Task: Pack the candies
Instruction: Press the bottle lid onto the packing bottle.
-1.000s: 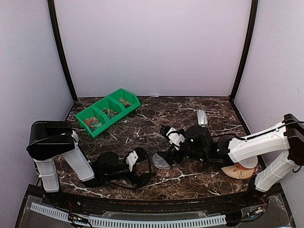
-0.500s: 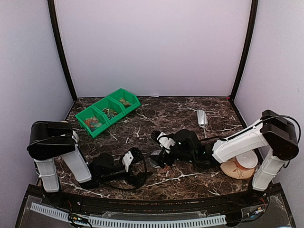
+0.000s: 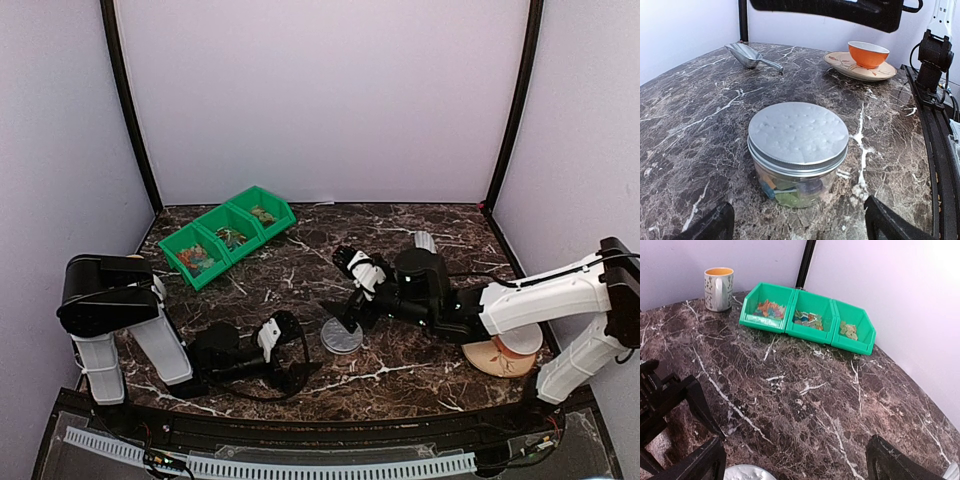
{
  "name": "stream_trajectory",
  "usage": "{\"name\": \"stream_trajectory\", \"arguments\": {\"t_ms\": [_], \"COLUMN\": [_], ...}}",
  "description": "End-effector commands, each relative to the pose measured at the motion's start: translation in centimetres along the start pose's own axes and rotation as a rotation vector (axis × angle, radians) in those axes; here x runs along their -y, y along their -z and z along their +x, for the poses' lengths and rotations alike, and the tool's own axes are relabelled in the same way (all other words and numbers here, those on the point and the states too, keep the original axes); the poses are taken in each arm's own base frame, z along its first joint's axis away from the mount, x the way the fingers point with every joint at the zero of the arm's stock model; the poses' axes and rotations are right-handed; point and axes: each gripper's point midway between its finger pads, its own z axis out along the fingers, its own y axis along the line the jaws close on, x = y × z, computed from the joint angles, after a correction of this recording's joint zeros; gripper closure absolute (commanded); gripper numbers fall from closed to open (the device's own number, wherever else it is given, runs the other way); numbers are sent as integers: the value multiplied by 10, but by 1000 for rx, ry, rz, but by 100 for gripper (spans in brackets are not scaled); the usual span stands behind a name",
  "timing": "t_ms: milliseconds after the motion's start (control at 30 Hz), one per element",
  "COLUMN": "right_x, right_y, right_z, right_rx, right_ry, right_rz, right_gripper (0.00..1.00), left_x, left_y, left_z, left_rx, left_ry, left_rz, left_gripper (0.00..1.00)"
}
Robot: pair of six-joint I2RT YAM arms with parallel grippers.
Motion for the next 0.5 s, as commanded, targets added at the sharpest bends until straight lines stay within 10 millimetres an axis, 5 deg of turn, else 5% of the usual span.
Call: {"name": "stream_trajectory", "arguments": {"t_ms": [0, 100, 300, 467], "right_x": [2, -9, -26, -21], "right_y": [2, -15, -35, -23], "right_z": [-11, 14, 98, 92], "right_rx": [98, 37, -207, -180], "right_ry": [-10, -15, -56, -67], "right_rz": [-7, -38, -63, -50], "right_gripper": [3, 3, 3, 3], "left_x": [1, 1, 2, 2], "left_y": [4, 2, 3, 3], "left_z": [-10, -10, -10, -9], "left_rx": [45, 45, 39, 37], "left_ry": [-8, -8, -15, -15], "left_rz": [8, 11, 13, 13], "left_gripper": [7, 7, 7, 7]}}
